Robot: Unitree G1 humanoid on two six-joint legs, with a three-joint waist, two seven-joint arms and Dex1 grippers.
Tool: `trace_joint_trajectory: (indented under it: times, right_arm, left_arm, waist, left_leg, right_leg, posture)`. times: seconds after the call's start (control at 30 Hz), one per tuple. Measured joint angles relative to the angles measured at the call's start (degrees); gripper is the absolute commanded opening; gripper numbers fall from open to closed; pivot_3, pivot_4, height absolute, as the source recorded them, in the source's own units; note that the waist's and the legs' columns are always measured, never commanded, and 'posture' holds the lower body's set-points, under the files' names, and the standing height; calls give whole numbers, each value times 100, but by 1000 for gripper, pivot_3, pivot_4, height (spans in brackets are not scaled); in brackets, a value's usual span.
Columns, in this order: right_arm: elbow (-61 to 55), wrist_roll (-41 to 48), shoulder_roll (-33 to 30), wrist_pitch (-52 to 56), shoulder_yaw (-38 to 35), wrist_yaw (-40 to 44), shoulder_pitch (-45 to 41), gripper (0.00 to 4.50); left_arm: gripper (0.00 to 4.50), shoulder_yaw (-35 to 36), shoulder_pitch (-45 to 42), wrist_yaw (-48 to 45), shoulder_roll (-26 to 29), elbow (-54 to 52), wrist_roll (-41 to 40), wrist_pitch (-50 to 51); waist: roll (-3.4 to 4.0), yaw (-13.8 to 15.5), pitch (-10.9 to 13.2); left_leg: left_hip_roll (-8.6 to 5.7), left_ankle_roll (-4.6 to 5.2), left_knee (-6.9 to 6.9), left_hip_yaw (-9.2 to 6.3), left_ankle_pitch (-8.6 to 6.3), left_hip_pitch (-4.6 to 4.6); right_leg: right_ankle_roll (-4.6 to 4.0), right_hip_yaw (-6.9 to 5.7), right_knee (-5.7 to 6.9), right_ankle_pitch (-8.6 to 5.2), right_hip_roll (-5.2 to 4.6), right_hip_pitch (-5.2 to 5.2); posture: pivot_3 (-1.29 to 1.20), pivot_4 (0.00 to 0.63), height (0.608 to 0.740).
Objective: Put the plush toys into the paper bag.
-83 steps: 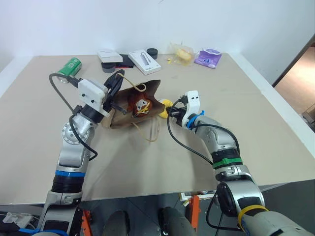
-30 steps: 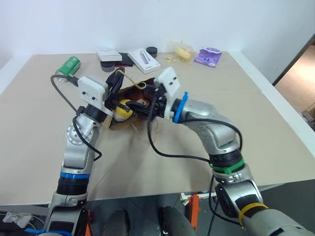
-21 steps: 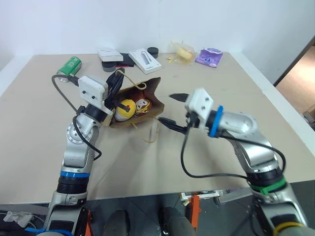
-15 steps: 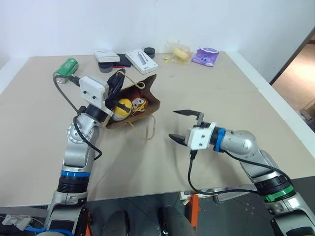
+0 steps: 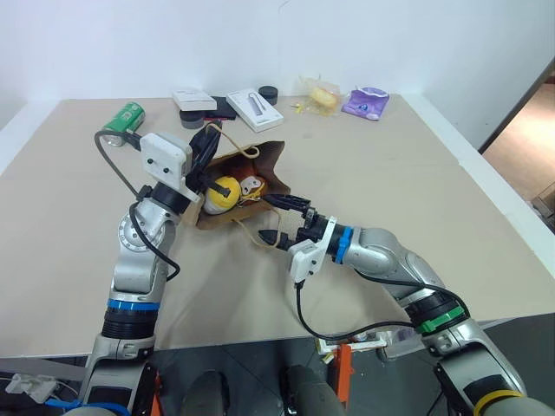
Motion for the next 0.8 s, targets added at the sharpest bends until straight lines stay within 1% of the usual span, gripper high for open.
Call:
trace_joint_trajectory:
  times: [0.1, 0.17, 0.2, 0.3, 0.5, 0.63, 0.73, 0.77, 0.8]
  right_arm:
    - [-16, 27, -35, -49, -95, -105, -66, 1289]
    - [-29, 97, -100, -46, -231, -121, -81, 160]
    - [-56, 134, -149, -39, -315, -124, -108, 74]
    - [-216, 240, -180, 15, -496, -126, -219, 74]
    - [-411, 629, -183, 343, -778, -52, -812, 74]
    - [-449, 802, -182, 502, -713, 218, -810, 74]
    - [-463, 1004, -175, 736, -656, 540, -667, 74]
    - [-468, 1057, -175, 807, -656, 609, -622, 375]
    - [-468, 1082, -175, 834, -656, 652, -602, 714]
  left_arm:
    - [0, 0, -6, 3, -1, 0, 1, 0]
    - [0, 2, -6, 6, -1, 0, 0, 0]
    - [0, 12, -6, 7, -1, 0, 0, 0]
    - [0, 33, -7, 8, -1, 3, 0, 0]
    - [0, 34, -37, 7, -14, 94, -2, 3]
    - [0, 30, -37, -5, -19, 96, -11, 22]
    - [0, 7, -32, -117, -24, 92, -162, 249]
    - [0, -8, -18, -161, -24, 80, -246, 347]
    - [272, -23, -6, -185, -24, 76, -273, 395]
  waist:
    - [0, 0, 0]
    - [0, 0, 0]
    - [0, 0, 0]
    - [0, -2, 0]
    - [0, -8, 0]
    - [0, -5, 0]
    - [0, -4, 0]
    - [0, -4, 0]
    - [0, -4, 0]
  left_leg:
    - [3, 0, -2, -3, 0, 4]
    - [4, 0, -2, -4, 0, 11]
    - [4, 0, -2, -4, 0, 14]
    - [3, 0, -2, -3, 0, 20]
    - [8, 0, -3, -2, 0, 28]
    - [7, 1, -6, -1, -1, 28]
    - [7, 2, -7, -1, -1, 27]
    - [8, 2, -7, -1, -1, 27]
    - [7, 2, -7, -1, -1, 28]
  right_leg:
    - [-1, -1, 1, 0, 4, 3]
    - [-2, -2, 1, 0, 4, 11]
    - [-2, -2, 1, -1, 4, 14]
    - [-2, -1, 1, 0, 4, 19]
    - [-8, -2, 2, 1, 8, 25]
    - [-7, 0, 1, -2, 7, 25]
    - [-6, -1, 2, -2, 7, 25]
    - [-7, 0, 2, -2, 7, 25]
    - [-7, 0, 2, -2, 7, 25]
  posture:
    - [0, 150, 740]
    - [0, 150, 740]
    - [0, 150, 740]
    - [0, 150, 740]
    - [0, 150, 740]
    - [0, 150, 740]
    - [0, 150, 740]
    - [0, 150, 740]
    - [0, 150, 740]
